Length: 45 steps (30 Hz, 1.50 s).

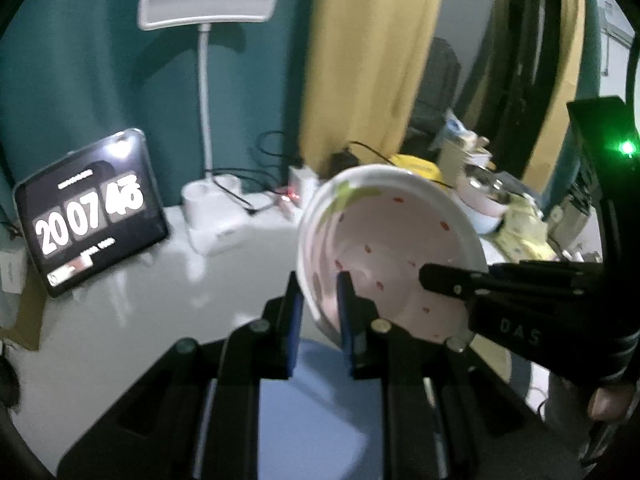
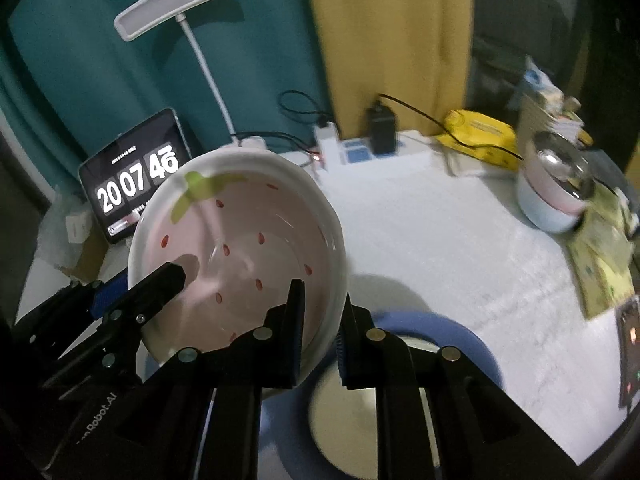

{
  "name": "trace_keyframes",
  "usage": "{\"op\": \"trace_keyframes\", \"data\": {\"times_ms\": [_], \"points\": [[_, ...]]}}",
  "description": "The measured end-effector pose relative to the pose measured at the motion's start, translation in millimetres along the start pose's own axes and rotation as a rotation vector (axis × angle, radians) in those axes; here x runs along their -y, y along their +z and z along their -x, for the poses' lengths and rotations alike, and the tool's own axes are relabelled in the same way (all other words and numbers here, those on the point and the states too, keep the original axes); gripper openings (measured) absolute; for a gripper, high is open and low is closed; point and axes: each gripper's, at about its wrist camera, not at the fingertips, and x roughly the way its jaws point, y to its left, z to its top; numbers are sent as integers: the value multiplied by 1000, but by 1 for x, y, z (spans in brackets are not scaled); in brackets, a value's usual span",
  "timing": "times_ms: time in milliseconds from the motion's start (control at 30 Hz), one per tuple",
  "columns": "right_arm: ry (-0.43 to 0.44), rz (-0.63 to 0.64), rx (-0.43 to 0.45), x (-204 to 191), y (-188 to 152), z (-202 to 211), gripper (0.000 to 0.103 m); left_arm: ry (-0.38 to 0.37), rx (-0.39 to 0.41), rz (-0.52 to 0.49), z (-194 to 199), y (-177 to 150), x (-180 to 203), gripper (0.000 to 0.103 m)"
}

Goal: Organize plates and bowls

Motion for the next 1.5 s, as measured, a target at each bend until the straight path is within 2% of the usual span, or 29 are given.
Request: {"op": "trace_keyframes", "data": {"times_ms": [400,600,1100,1400,1467,1500], "points": [[-26,-1,-51,57,-57,19,15,-37,-95,-20,-6,-44,70,17],[-13,-6,-72,71,-73,13,15,-19,-138,-29,-15,-60,82,17],[-6,2,-97,83,-86,3,15,-6,-211,-28,-30,-71,89,17],[2,23,-104,81,-84,3,21,-9,-241,-7,-34,-73,85,22],[7,22,-97,81,-83,6,28,-2,-236,-6,-32,-71,84,24],[18,18,-91,81,-81,9,35,-3,-228,-5,-30,-70,83,24]]}}
